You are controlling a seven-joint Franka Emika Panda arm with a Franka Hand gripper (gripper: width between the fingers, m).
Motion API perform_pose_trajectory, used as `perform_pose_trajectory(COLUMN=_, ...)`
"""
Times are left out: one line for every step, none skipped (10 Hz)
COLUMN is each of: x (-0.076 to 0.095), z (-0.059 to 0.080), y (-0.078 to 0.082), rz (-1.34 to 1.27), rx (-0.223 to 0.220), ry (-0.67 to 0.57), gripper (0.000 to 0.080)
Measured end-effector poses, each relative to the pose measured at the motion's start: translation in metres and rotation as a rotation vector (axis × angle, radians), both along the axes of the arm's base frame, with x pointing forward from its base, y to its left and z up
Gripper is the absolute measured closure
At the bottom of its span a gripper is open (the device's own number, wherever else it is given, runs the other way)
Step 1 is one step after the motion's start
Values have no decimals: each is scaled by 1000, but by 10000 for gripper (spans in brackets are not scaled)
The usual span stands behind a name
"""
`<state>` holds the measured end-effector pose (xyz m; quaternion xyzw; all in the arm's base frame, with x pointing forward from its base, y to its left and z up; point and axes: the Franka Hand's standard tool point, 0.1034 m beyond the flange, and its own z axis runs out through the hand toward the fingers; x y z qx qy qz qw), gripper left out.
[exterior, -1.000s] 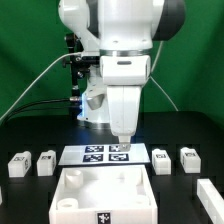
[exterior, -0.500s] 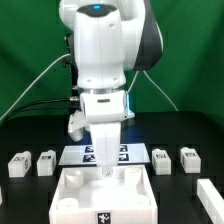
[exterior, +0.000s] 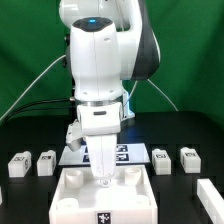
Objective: Assemble one leg
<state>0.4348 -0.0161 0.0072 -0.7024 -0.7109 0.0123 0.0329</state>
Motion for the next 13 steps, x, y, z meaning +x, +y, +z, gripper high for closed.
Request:
perform_pose_trajectory(x=0, z=0, y=0, rz=0, rx=0, ry=0, gripper=250)
perform_pose_trajectory(x=0, z=0, y=0, rz=0, rx=0, ry=0, gripper=451)
perform_pose_trajectory(x=0, z=0, y=0, rz=0, rx=0, ry=0, gripper=587)
perform_pose_trajectory(x=0, z=0, y=0, rz=0, rx=0, ry=0, gripper=587)
perform_pose_trajectory(x=2, z=1, y=0, rz=-2, rx=0, ry=-7, gripper=740)
perform_pose_trajectory(x=2, z=1, y=0, rz=-2, rx=0, ry=-10, gripper=741)
perform_pose_trajectory(x=2, z=1, y=0, rz=-2, rx=0, ry=-10, gripper=741)
perform_pose_trajectory(x=3, z=1, y=0, rz=-2, rx=0, ry=-11, gripper=741)
perform_pose_trajectory(x=3, z=1, y=0, rz=-2, rx=0, ry=-11, gripper=741)
perform_pose_trajectory(x=3, z=1, y=0, rz=-2, rx=0, ry=-11, gripper=741)
perform_pose_trajectory(x=3, z=1, y=0, rz=-2, rx=0, ry=-11, gripper=741)
perform_pose_trajectory(x=3, z=2, y=0, rz=-5, rx=0, ry=-12, gripper=741)
perform_pose_trajectory(x=10, z=3, y=10, rz=-22, rx=2, ry=-21, gripper=741)
